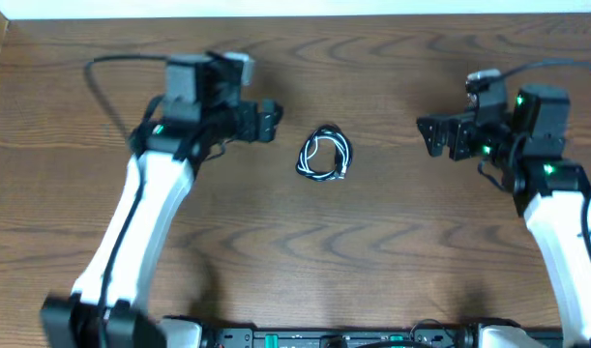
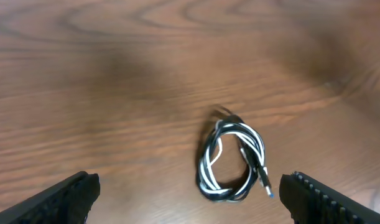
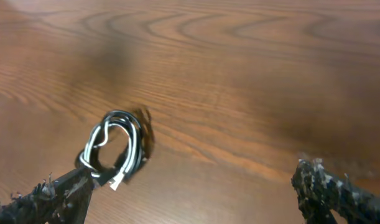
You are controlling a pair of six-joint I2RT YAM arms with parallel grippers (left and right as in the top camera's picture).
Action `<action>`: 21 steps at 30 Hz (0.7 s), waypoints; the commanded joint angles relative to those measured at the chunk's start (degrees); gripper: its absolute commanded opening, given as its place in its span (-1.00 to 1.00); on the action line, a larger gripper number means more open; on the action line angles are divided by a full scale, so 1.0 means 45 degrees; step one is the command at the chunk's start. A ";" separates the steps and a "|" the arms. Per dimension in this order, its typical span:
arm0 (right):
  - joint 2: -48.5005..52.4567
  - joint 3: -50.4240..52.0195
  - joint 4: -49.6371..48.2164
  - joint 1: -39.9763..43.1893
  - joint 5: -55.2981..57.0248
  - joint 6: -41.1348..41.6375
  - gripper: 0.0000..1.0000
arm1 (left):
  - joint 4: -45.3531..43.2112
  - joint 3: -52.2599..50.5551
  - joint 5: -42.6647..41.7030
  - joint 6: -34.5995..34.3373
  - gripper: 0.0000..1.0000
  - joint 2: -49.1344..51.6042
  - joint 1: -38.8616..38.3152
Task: Untangle cables
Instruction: 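Move the left gripper to the cable bundle's left side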
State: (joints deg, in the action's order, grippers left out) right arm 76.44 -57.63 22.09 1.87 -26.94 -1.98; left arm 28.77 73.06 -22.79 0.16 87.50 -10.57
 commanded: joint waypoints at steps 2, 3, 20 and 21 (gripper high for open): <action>0.0398 -0.0447 -0.0097 0.0015 -0.1375 -0.0437 0.98 | 0.0117 0.0631 -0.0029 -0.0102 0.96 0.1783 -0.0627; 0.0403 -0.0447 -0.0102 0.0019 -0.1375 -0.0432 0.99 | 0.0126 0.0631 -0.0034 -0.0102 0.96 0.2098 -0.0704; 0.0447 -0.0423 0.0044 -0.0015 -0.1433 0.1185 0.97 | -0.1039 0.0627 -0.1307 -0.0772 0.96 0.4998 -0.1341; 0.0447 -0.0423 0.0039 -0.0034 -0.1433 0.1190 0.96 | -0.0981 0.0627 -0.1044 -0.0767 0.96 0.5071 -0.1370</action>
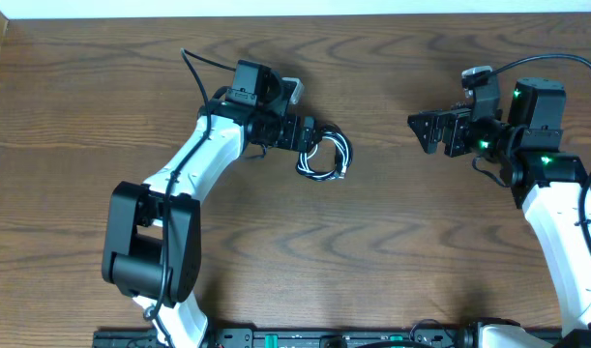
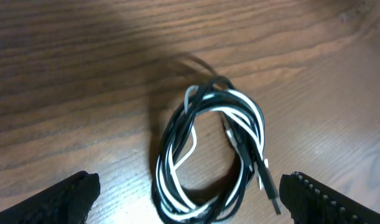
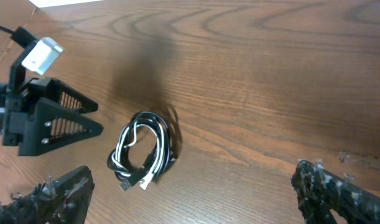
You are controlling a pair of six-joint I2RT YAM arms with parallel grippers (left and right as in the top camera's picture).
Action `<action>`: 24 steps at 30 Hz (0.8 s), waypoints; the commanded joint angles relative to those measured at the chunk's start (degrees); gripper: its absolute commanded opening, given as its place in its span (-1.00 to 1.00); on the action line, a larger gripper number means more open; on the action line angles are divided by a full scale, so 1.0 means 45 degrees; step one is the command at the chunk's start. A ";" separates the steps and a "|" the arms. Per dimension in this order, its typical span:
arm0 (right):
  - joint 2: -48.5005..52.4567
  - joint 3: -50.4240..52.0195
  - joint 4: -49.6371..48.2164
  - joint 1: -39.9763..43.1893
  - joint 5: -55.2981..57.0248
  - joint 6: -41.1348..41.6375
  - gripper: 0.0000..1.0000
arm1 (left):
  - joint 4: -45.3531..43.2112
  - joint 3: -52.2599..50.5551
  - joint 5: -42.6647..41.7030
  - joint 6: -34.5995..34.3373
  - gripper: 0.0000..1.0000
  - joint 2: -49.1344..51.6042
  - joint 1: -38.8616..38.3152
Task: Untangle cables
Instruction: 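Move the left gripper to the cable bundle's left side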
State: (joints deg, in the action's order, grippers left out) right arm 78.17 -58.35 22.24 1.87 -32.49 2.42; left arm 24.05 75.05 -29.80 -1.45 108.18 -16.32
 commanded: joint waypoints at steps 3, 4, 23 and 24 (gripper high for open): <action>0.0063 -0.0262 0.0141 -0.0044 -0.0204 0.0219 0.90 | 0.0170 0.0185 0.1268 -0.0398 0.87 0.0525 -0.0097; 0.0063 -0.0262 0.0272 -0.0053 -0.0209 0.0233 0.89 | 0.0165 0.0185 0.1540 -0.0398 0.81 0.0525 -0.0097; 0.0063 -0.0248 0.1758 -0.0102 0.0000 0.0306 0.97 | 0.0393 -0.0141 0.2171 0.1613 0.34 0.0617 -0.1438; 0.0063 -0.0248 0.1807 -0.0102 0.0000 0.0306 0.97 | 0.0389 -0.0160 0.2171 0.1613 0.34 0.0627 -0.1481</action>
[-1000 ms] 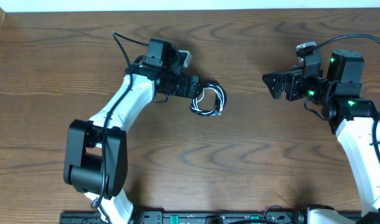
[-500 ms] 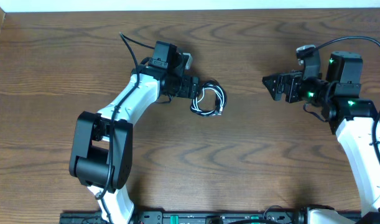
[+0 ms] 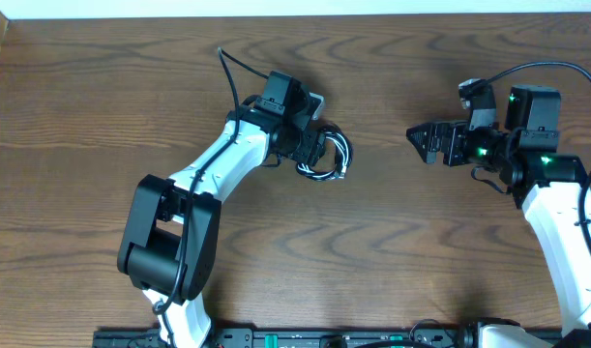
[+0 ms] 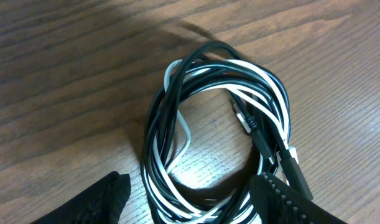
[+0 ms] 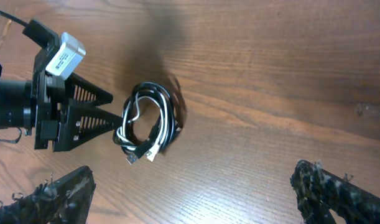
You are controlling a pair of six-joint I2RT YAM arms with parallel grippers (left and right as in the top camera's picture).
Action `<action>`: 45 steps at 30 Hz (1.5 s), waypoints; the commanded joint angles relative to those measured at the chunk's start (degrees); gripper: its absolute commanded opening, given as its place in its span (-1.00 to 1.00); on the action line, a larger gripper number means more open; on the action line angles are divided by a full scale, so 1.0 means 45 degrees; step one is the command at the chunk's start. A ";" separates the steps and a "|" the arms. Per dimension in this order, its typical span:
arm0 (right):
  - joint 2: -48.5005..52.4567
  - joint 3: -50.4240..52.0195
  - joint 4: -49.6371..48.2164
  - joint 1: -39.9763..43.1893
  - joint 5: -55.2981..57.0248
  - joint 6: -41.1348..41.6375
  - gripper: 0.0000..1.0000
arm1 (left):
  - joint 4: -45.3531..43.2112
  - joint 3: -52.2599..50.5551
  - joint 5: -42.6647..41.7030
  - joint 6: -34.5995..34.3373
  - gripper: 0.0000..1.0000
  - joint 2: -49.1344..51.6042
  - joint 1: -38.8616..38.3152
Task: Untangle cables
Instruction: 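Move the left gripper to the cable bundle's left side, then close the left gripper on the black and white cable loops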
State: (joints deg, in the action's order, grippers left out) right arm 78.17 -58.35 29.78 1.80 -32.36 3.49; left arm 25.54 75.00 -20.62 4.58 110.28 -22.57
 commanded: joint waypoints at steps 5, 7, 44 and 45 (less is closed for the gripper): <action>0.0063 -0.0248 0.0214 -0.0087 -0.0024 0.0068 0.97 | -0.0559 -0.0170 0.0131 0.0267 0.34 0.0413 -0.0374; 0.0068 -0.0248 0.0214 -0.0087 0.0078 0.0068 0.98 | -0.0976 -0.0170 0.0131 0.0267 0.35 0.0554 -0.0500; 0.0112 -0.0248 -0.0364 -0.0092 0.1379 -0.0024 0.99 | -0.1214 -0.0267 0.2137 0.0214 -0.63 0.0996 -0.0670; 0.0112 -0.0248 -0.0457 -0.0092 0.1141 -0.0024 0.99 | -0.1171 -0.0257 0.1953 0.0209 -0.70 0.0787 -0.0670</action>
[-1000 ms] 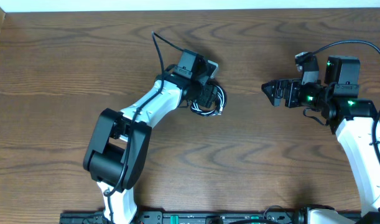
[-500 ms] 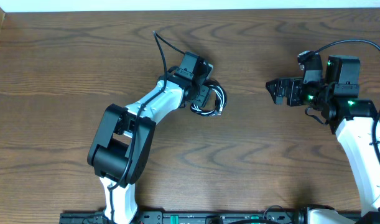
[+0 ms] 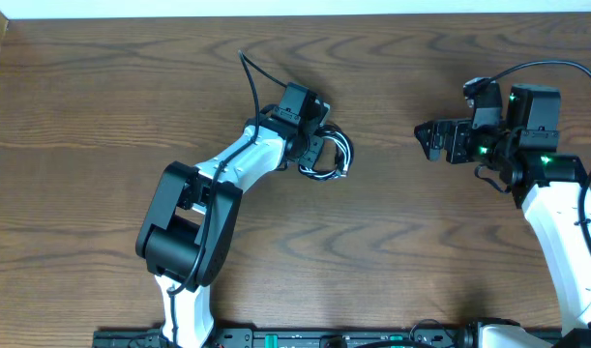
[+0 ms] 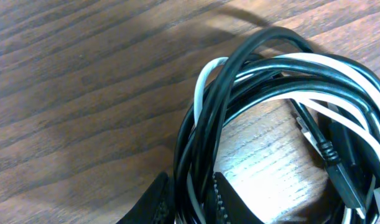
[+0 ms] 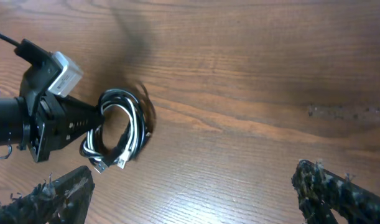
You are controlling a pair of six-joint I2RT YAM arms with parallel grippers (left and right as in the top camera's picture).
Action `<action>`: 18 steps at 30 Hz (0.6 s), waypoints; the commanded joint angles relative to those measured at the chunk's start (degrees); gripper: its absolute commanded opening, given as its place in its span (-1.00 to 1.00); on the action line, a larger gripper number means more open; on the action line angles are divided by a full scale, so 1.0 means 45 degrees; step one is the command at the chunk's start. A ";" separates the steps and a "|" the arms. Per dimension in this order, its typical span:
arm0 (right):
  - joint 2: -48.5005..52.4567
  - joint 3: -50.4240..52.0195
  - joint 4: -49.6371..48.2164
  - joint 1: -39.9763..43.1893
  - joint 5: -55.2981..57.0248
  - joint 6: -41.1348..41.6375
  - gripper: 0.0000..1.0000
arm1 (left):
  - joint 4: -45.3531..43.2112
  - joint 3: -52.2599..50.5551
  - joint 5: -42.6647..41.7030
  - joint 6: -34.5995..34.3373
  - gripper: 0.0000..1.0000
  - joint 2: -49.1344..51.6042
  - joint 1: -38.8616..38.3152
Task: Untangle cables
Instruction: 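Close the left gripper on the black and white cable loops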
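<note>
A coil of black and white cables (image 3: 330, 155) lies on the wooden table (image 3: 102, 116) near its middle; USB plugs stick out at its lower side (image 5: 109, 163). My left gripper (image 3: 312, 155) is at the coil's left side. In the left wrist view its fingertips (image 4: 153, 200) pinch several black and white strands (image 4: 202, 124), so the left gripper (image 4: 193, 202) is shut on the coil. My right gripper (image 3: 426, 140) hovers off to the right, open, well apart from the cables (image 5: 118, 127), with nothing between its fingers (image 5: 65, 186).
Brown wood-grain tabletop all round the coil. A white wall edge (image 3: 295, 6) runs along the far side. The left arm's own black cable (image 3: 249, 72) loops above its wrist. Dark equipment (image 3: 334, 338) lines the front edge.
My left gripper has moved further right onto the coil's left side and shut on several strands. The right gripper has shifted only slightly and stays open.
At first my left gripper was open well to the left of the coil. Then it stood open close beside the coil, then nearly touching it with the jaws narrower. Now it grips the coil's left strands. The right gripper stayed open at the right throughout.
</note>
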State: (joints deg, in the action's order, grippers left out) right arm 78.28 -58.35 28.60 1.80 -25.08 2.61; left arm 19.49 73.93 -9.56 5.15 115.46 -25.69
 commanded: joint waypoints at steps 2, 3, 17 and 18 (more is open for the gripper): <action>0.0087 -0.0248 -0.0316 -0.0092 -0.0835 0.0170 0.99 | 0.0165 -0.0010 -0.1219 0.0083 -0.69 -0.0884 0.0024; 0.0087 -0.0248 -0.0389 -0.0092 -0.1015 0.0175 0.98 | 0.0165 0.0010 -0.1613 0.0083 -0.70 -0.1180 0.0024; 0.0087 -0.0248 -0.1195 -0.0593 -0.1564 0.0185 0.96 | 0.0068 0.0053 -0.4119 -0.0112 -0.70 -0.4736 0.0024; 0.0087 -0.0248 -0.1292 -0.0724 -0.1559 0.0301 0.96 | 0.0068 0.0053 -0.4124 -0.0112 -0.69 -0.4779 0.0024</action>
State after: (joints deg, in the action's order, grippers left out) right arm 78.28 -58.35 23.55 0.21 -30.92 2.87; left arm 19.53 73.91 -26.11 4.93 94.56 -25.67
